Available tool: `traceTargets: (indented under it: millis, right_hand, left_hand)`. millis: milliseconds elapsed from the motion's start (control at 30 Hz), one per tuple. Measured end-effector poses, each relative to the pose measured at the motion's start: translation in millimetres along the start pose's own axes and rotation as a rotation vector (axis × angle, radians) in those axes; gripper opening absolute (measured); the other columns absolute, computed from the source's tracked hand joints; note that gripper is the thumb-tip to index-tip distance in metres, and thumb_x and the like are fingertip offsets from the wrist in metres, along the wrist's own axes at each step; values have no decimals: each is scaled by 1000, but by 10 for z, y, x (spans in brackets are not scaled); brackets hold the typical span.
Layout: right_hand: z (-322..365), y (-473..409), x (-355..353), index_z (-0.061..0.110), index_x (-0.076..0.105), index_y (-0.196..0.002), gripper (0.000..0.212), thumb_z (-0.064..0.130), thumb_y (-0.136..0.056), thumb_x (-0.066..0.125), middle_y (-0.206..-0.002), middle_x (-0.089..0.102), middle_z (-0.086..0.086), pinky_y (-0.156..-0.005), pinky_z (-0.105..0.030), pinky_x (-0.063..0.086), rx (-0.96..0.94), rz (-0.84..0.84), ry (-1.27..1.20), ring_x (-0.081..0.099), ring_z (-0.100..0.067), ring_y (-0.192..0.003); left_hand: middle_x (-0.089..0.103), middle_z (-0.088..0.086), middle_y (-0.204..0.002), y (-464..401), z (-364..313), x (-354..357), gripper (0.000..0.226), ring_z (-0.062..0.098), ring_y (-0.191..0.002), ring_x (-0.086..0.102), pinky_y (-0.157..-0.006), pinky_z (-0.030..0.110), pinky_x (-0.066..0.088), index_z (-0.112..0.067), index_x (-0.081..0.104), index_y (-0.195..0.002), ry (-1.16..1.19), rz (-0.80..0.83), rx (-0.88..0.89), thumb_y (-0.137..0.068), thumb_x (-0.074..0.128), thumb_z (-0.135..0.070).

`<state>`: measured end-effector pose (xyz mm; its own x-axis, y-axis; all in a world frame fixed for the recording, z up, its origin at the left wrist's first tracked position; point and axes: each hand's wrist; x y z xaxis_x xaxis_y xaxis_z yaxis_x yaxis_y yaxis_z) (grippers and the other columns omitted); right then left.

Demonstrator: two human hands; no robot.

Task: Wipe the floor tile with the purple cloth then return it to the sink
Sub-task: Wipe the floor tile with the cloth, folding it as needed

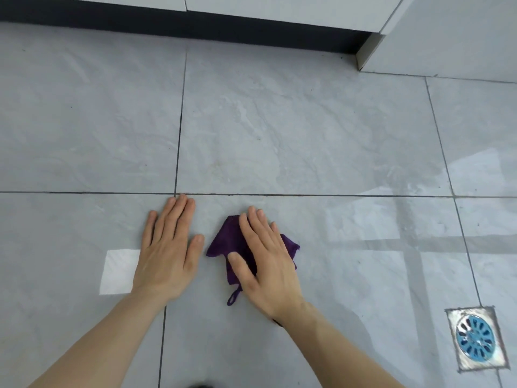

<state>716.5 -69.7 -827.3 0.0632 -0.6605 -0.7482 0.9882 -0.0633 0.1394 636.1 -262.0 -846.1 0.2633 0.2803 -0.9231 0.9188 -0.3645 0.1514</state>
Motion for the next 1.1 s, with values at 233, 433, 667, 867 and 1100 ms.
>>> traceTargets:
  millis: [233, 433, 667, 867, 1100]
  right_hand:
    - [-331, 239, -345, 15, 37, -156, 80, 40, -86, 68, -166, 31, 2, -123, -45, 32, -144, 21, 162, 15, -16, -158]
    - [-378, 221, -325, 23, 45, -152, 78, 42, -83, 76, -160, 43, 10, -117, -33, 41, -171, 97, 192, 32, -12, -152]
    - [-251, 339, -301, 20, 68, -128, 51, 20, -79, 79, -126, 72, 9, -85, -28, 60, -207, 10, 208, 66, -16, -117]
    - [-208, 581, -194, 18, 69, -117, 40, 8, -78, 71, -98, 71, 10, -63, -22, 52, -243, -34, 264, 62, -17, -89]
    - [-232, 942, -145, 23, 62, -102, 40, 7, -66, 72, -81, 59, 8, -49, -26, 47, -229, 81, 261, 52, -15, -70]
  left_hand:
    - [28, -8, -164, 35, -504, -219, 83, 12, -154, 17, -126, 41, 18, -24, 30, -156, 106, 93, 297, -86, 55, -62]
    - [22, -15, -166, 110, -573, -94, 85, 6, -155, 11, -119, 27, 26, -30, 26, -157, -39, 217, 356, -86, 57, -63]
    - [71, -8, -105, 364, -730, -81, 65, 14, -95, 68, -59, 26, 57, -20, 69, -119, -139, 93, 331, -60, 91, -37]
    - [65, -8, -73, 587, -803, -9, 61, 14, -63, 63, -39, 26, 42, -20, 71, -92, -220, 109, 322, -35, 92, -18]
    - [60, -8, -66, 914, -857, 41, 64, 11, -50, 59, -35, 22, 41, -23, 62, -83, -187, 299, 376, -29, 94, -29]
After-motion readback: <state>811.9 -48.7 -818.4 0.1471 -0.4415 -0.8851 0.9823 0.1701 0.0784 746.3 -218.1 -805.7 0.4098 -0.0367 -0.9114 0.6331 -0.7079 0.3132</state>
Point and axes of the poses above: each hand's wrist, its own y-axis away from the middle knuckle, its own x-axis out of the palm, z = x × y
